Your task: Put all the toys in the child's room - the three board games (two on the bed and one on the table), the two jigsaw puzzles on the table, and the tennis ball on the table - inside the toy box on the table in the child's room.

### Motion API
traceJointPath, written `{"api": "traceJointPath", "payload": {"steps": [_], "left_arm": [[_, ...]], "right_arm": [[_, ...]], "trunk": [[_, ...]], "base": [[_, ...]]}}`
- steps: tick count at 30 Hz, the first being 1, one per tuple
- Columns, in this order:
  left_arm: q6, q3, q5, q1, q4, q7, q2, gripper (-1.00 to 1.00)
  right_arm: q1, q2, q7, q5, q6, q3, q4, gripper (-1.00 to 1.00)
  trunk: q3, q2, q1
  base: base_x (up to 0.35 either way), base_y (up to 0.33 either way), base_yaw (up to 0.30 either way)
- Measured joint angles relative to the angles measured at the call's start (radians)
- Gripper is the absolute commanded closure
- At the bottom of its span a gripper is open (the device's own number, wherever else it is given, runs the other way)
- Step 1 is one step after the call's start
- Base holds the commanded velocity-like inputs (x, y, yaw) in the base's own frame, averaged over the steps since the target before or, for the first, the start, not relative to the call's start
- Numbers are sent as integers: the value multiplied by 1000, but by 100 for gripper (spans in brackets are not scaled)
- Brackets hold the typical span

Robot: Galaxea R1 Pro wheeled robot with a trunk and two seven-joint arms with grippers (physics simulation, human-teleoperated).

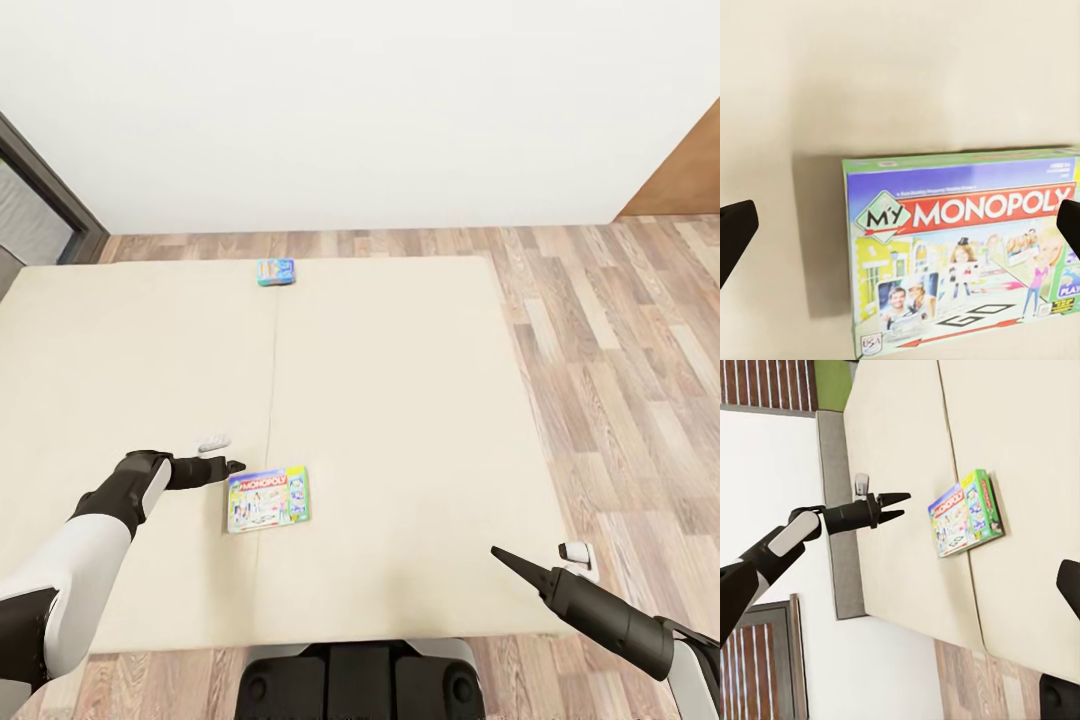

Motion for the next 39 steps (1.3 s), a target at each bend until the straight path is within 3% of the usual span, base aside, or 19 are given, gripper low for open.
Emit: {"api": "traceJointPath", "payload": {"steps": [5,14,28,39], "left_arm": [[0,0,0,-1,0,0,0,-100],[-1,0,0,-1,0,0,1,-100],[-25,1,0,-1,0,-23,-1,-100],[-28,0,0,-1,0,-52,0,-100]], "right_arm": [[0,0,4,-4,2,-6,-1,-100],[1,0,22,-11,8,-52,-11,-100],[-1,-10,271,-12,9,-79,-18,-100],[0,-28,324,-11,2,-119,-17,-100]], "trunk": [[-8,0,0],[-23,0,0],[-46,0,0],[-64,0,0]], "base": [[0,0,0],[0,0,0],[0,0,0],[0,0,0]]}}
